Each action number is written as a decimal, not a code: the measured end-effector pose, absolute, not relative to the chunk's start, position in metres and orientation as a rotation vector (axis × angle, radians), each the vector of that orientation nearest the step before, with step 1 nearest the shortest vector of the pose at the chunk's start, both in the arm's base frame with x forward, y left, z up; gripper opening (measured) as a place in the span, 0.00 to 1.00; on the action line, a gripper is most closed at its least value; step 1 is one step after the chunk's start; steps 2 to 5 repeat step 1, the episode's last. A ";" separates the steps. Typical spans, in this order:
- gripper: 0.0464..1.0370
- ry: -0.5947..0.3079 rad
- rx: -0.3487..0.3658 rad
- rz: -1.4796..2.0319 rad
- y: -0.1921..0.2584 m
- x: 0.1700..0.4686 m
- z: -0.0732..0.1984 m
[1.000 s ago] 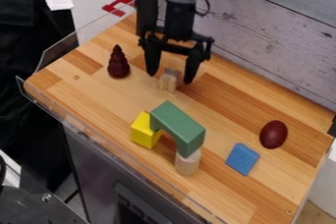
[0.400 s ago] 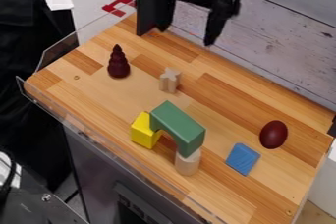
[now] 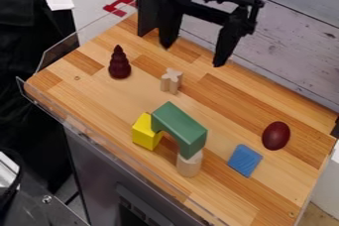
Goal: Move the plus to the left side of the table
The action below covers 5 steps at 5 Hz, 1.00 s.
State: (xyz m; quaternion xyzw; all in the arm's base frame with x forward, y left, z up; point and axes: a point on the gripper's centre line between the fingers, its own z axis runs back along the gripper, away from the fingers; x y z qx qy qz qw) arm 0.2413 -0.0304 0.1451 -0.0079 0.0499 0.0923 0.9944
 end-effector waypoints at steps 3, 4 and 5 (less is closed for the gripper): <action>0.96 0.133 -0.052 0.193 -0.033 0.230 0.139; 0.96 0.133 -0.052 0.193 -0.033 0.230 0.139; 0.96 0.133 -0.052 0.193 -0.033 0.230 0.139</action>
